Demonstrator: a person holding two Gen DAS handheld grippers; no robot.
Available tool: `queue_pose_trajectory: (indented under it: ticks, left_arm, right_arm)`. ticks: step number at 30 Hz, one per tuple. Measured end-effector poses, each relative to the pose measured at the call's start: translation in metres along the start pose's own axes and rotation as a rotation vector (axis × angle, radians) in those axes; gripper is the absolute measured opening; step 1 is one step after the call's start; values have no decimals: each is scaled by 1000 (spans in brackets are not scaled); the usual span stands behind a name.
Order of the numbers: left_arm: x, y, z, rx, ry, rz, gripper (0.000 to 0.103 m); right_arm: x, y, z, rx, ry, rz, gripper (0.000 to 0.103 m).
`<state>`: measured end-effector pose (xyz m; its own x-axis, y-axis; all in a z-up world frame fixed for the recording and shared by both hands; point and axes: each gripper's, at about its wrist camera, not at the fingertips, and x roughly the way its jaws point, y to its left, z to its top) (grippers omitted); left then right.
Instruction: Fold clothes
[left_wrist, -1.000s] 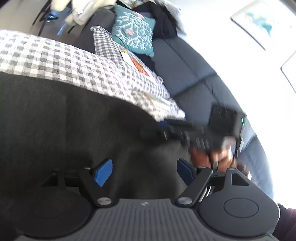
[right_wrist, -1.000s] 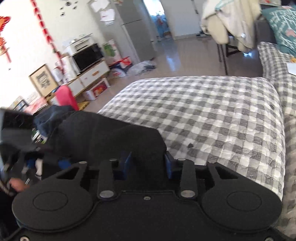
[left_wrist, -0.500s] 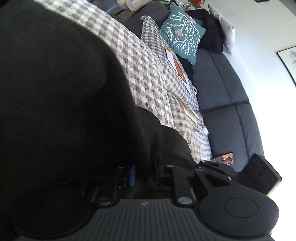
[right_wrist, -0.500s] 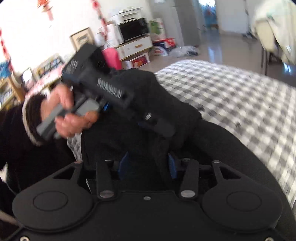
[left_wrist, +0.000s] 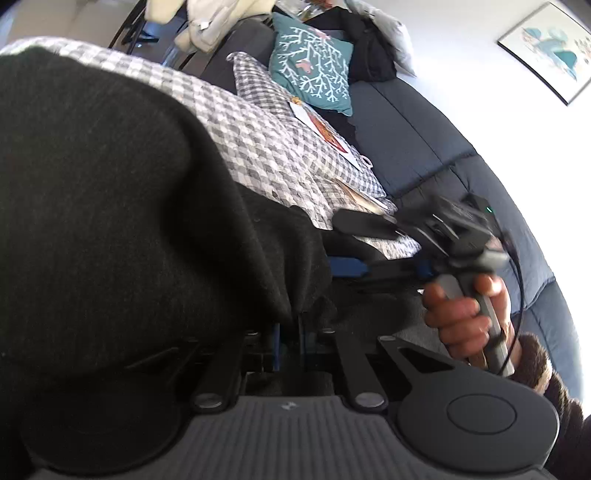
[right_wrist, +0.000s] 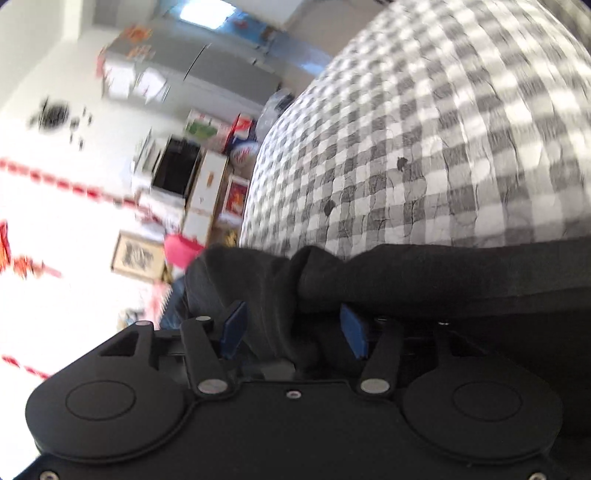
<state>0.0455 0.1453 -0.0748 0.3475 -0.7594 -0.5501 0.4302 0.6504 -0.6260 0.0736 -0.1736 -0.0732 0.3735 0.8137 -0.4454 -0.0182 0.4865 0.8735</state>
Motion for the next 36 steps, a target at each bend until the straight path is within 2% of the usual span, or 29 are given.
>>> queue_pose_trajectory:
  ticks: [4,6,7,9,11,13,15,17,19,22,23,24,25,26,28,31,33,36]
  left_arm:
    - [4,-5,2,36,5,23,7]
    - [6,-6,4,57,24,38,7]
    - [7,-7,4,73,33,46,7]
    - [8,-9,2,109,38,55,8]
    - [9,-8,2,130,52,56,8]
    - [9,-9,2,153,64,56,8]
    - [7,-11,1,180,70,57,8]
    - [5,-14,1,202,73,56,14]
    - [4,-17,0,222,76,49,19]
    - [-4,-23,5,211,71,45,22]
    - [-9,-22,7,197,65,44,26]
    - [-17,-20,11,171,45,44,30]
    - [-21,-19,13,144,18,50,39]
    - [-32,-16,14,116,-14,65,50]
    - [-52,-8,18,67,-83,114,56]
    - [-84,-2,23,0,-189,228,59]
    - [-99,1,23,-39,-255,302,60]
    - [-118,6,18,-88,-244,387,60]
  right_arm:
    - [22,-1,15,62,-22,-22,63]
    - [33,2,21,96,-41,-3,61]
    - [37,5,25,109,-61,5,53]
    - [29,9,34,124,-175,30,38]
    - [16,2,50,219,-247,117,36]
    - [18,-6,63,266,-213,98,36]
    - [24,-16,70,277,-215,20,33]
    - [29,-26,75,306,-218,-5,33]
    - [29,-26,77,270,-224,-53,32]
    - [13,-11,82,167,-354,-77,33]
    - [1,-4,86,143,-406,-74,37]
    - [-10,2,90,128,-421,-83,42]
    - [-14,8,90,100,-427,-102,48]
    - [-13,12,88,74,-423,-117,58]
    - [2,28,85,-42,-372,-175,64]
    - [39,47,81,-190,-272,-243,64]
    - [60,59,75,-286,-242,-290,64]
    - [79,73,57,-427,-225,-355,64]
